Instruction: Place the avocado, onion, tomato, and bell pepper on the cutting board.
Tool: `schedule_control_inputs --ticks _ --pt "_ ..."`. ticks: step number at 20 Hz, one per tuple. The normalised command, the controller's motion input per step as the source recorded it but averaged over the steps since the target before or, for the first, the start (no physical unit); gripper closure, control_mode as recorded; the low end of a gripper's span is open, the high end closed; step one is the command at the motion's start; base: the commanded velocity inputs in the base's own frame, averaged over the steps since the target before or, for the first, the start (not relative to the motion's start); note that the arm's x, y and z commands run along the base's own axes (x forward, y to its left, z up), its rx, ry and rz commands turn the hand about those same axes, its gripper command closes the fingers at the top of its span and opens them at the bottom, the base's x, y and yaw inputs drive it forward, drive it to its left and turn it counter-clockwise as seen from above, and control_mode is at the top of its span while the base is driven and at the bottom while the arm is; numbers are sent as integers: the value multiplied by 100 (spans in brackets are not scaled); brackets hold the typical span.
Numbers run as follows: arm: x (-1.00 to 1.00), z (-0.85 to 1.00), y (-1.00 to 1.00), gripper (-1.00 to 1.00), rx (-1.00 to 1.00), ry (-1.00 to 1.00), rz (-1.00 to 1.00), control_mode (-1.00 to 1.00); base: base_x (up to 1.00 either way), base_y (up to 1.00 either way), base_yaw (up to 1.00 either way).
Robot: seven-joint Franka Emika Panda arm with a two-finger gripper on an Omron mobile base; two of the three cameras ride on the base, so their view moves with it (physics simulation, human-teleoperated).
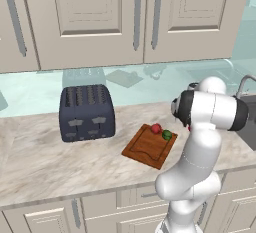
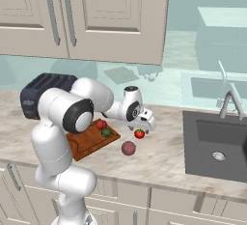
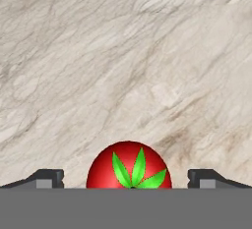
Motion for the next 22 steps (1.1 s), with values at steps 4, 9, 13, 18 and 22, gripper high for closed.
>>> schedule_control_inputs --ticks 4,9,13,18,22 --pt "0 -12 0 -100 0 0 0 -100 0 0 0" --pt "0 -8 0 -100 0 0 0 -100 0 0 0" --pt "0 -4 0 -100 2 0 0 -100 0 0 0" --pt "0 -4 0 -100 1 0 0 -100 0 0 0" --pt "0 -6 0 100 0 0 0 -100 0 0 0"
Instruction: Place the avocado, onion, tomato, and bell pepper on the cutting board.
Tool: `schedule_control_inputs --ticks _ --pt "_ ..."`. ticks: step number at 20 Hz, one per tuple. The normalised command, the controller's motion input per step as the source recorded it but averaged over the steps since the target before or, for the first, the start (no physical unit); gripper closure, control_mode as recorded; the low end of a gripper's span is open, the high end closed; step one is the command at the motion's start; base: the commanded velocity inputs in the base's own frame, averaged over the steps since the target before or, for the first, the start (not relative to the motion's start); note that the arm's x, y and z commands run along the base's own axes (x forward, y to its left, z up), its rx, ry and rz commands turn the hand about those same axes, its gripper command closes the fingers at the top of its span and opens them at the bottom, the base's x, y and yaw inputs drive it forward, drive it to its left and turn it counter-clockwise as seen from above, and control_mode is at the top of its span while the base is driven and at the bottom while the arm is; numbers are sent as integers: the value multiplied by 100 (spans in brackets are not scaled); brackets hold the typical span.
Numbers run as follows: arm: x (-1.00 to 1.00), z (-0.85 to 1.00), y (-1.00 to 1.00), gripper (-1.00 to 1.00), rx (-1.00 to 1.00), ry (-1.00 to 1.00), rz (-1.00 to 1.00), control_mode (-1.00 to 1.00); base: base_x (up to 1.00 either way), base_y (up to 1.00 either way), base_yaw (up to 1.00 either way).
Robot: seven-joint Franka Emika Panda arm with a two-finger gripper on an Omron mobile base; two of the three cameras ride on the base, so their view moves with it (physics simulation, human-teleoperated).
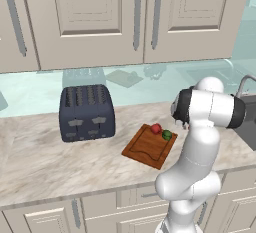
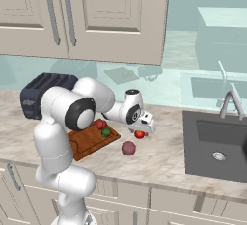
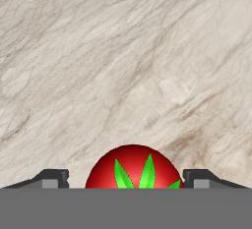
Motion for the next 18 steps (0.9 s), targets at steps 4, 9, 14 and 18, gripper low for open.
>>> schedule_control_inputs --ticks 4,9,14,18 --pt "-2 -4 0 100 0 0 0 -100 0 0 0" --pt "-16 1 0 100 0 -1 0 -100 0 0 0" --pt "-14 9 0 100 0 0 0 -100 0 0 0" --pt "-2 24 13 100 -1 0 0 -100 0 0 0"
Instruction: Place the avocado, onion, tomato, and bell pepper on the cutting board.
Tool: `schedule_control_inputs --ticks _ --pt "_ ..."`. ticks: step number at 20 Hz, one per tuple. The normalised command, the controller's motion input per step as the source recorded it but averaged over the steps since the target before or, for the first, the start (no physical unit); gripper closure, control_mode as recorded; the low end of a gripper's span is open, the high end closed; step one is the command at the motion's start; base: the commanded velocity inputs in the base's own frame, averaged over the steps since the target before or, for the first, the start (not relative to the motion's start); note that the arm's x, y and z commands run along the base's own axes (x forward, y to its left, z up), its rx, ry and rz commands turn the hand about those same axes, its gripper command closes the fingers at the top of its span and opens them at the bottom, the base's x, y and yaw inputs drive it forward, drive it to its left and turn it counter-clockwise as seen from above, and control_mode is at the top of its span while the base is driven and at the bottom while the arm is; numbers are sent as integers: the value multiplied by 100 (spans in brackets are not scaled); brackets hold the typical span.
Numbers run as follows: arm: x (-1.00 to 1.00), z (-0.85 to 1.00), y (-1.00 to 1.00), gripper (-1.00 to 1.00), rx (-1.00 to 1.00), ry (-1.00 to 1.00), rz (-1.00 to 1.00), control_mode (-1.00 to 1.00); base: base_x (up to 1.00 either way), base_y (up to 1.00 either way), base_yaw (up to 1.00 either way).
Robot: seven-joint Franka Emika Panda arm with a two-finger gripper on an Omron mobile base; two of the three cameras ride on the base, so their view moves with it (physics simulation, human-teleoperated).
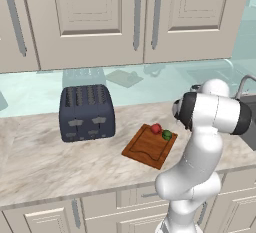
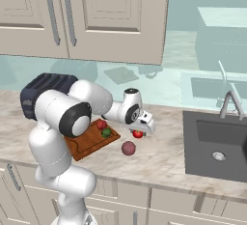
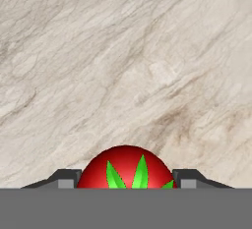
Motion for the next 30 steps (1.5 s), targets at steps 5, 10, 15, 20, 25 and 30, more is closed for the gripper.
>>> schedule_control_inputs --ticks 5,10,15,20,25,30 --pt "0 28 12 100 -3 0 0 -100 0 0 0" --pt "0 28 12 100 -4 -1 0 -100 0 0 0" --pt "-12 25 9 100 -4 -3 0 -100 0 0 0" --pt "-33 23 5 100 -3 -7 0 -100 0 0 0" --pt "-50 12 3 100 -1 -10 0 -100 0 0 0" --pt "-58 14 10 100 -1 -10 0 -100 0 0 0"
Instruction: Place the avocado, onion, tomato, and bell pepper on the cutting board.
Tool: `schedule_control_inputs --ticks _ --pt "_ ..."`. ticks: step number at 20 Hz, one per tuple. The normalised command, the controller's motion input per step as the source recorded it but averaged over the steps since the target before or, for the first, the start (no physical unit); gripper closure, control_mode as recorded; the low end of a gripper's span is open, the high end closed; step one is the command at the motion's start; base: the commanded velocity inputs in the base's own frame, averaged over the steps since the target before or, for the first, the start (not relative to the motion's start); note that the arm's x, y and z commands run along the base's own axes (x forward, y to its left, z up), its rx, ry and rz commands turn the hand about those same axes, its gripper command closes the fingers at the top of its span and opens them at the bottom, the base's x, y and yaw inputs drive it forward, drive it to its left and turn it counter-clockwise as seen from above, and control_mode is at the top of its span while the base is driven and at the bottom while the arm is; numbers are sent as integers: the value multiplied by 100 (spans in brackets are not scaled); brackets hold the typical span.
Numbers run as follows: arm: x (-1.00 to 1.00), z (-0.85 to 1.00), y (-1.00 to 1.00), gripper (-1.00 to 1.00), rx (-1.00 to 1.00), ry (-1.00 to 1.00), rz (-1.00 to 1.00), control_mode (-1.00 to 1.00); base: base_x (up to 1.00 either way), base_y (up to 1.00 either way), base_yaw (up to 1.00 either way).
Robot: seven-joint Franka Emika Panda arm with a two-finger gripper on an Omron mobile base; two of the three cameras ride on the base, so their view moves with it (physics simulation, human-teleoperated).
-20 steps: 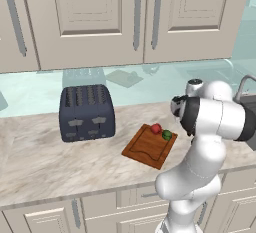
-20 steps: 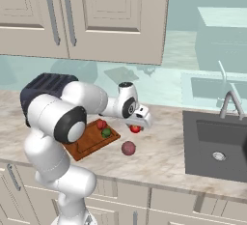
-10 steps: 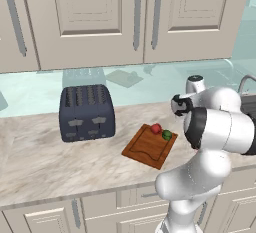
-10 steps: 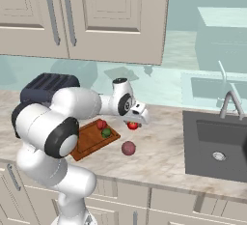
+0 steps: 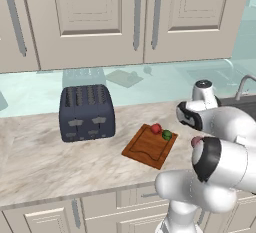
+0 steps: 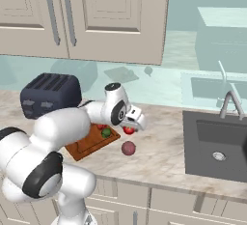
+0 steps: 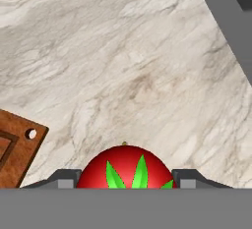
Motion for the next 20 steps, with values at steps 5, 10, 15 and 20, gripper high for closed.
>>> schedule_control_inputs --ticks 5,10,15,20 --pt "-34 36 37 100 -7 -6 0 -100 0 0 0" --pt "-22 32 49 100 -7 0 0 -100 0 0 0" --pt "-14 20 54 100 -5 1 0 -100 0 0 0" --pt "-12 5 53 100 -1 4 0 -100 0 0 0"
